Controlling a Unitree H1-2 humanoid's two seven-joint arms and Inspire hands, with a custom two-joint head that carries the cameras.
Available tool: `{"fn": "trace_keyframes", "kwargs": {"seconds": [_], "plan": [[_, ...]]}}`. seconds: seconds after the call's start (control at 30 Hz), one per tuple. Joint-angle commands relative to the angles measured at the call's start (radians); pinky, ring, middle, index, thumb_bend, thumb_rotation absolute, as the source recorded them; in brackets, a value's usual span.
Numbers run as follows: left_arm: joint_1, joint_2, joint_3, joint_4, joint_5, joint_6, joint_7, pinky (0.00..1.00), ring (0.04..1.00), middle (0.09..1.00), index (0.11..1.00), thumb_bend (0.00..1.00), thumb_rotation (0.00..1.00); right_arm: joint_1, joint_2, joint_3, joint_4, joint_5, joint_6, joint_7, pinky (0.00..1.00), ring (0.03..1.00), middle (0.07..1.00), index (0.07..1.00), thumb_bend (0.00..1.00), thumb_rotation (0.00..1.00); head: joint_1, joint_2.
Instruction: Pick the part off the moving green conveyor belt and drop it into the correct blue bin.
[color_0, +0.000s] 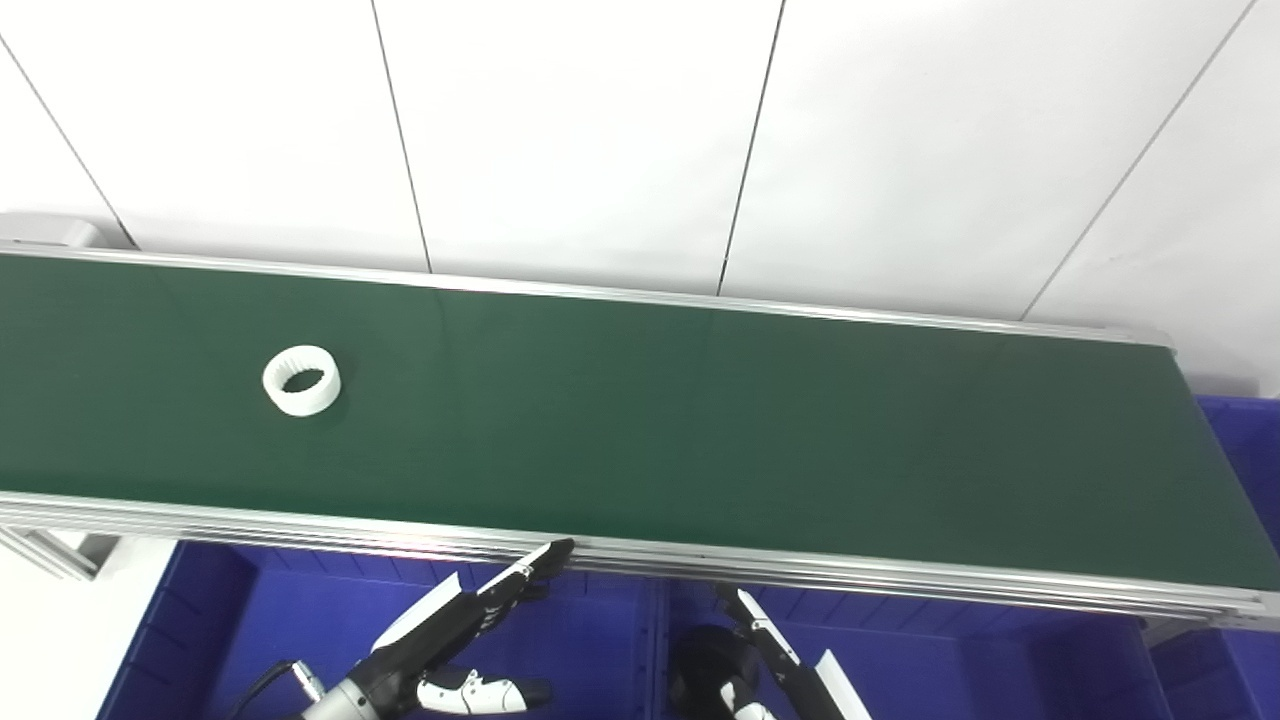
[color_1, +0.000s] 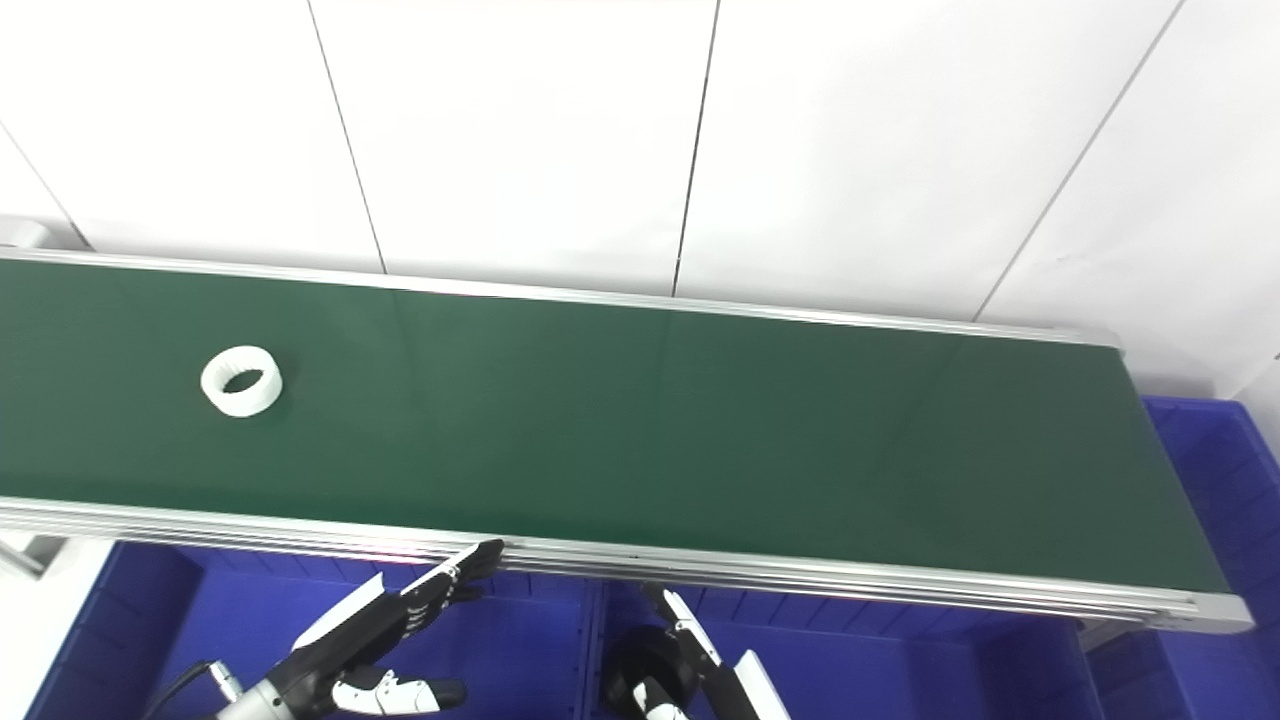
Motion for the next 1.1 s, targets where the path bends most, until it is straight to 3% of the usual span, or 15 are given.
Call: {"fn": "trace_keyframes", "kwargs": {"seconds": [0.0,0.23,0.43,0.87,0.93,0.97,1.07], "plan": [[-0.011,0.017,-0.002,-0.017,-0.001,-0.023,0.014,0.94,0.985,1.0,0.984,0.51,0.52,0.001,-0.007,0.01,-0.015,0.012,-0.063,-0.022,0.92,0.957,0.982,0.967,0.41,0.94,0.001,0.001],[-0.011,0.022,-0.006,-0.04,0.002,-0.023,0.029,0.93,0.98,1.0,0.983,0.51,0.52,0.005,-0.018,0.027,-0.021,0.016,-0.063,-0.039,0.93,0.964,0.987,0.972,0.42,0.97,0.011,0.013],[-0.014,0.043,0.001,-0.124,0.033,-0.023,0.089,0.92,0.967,0.988,0.972,0.49,0.51,0.003,-0.027,0.041,-0.021,0.027,-0.062,-0.049,0.93,0.964,0.985,0.974,0.41,0.97,0.023,0.017],[-0.135,0.25,0.02,-0.331,0.235,-0.023,0.313,0.97,0.969,0.97,0.973,0.47,0.76,-0.004,-0.029,0.048,-0.013,0.03,-0.062,-0.051,0.94,0.968,0.989,0.977,0.41,0.98,0.036,0.02],[-0.169,0.275,0.026,-0.336,0.263,-0.023,0.332,0.97,0.956,0.955,0.958,0.47,0.71,-0.005,-0.03,0.049,-0.016,0.03,-0.062,-0.052,0.94,0.969,0.99,0.977,0.41,0.98,0.04,0.02],[-0.191,0.28,0.041,-0.335,0.292,-0.022,0.332,0.95,0.935,0.935,0.941,0.52,0.63,-0.005,-0.03,0.049,-0.017,0.029,-0.062,-0.052,0.94,0.97,0.99,0.977,0.41,0.98,0.04,0.021],[-0.235,0.287,0.073,-0.327,0.367,-0.022,0.337,0.93,0.912,0.914,0.923,0.58,0.55,-0.004,-0.031,0.05,-0.02,0.028,-0.063,-0.051,0.94,0.97,0.99,0.978,0.41,0.98,0.038,0.024]]}}
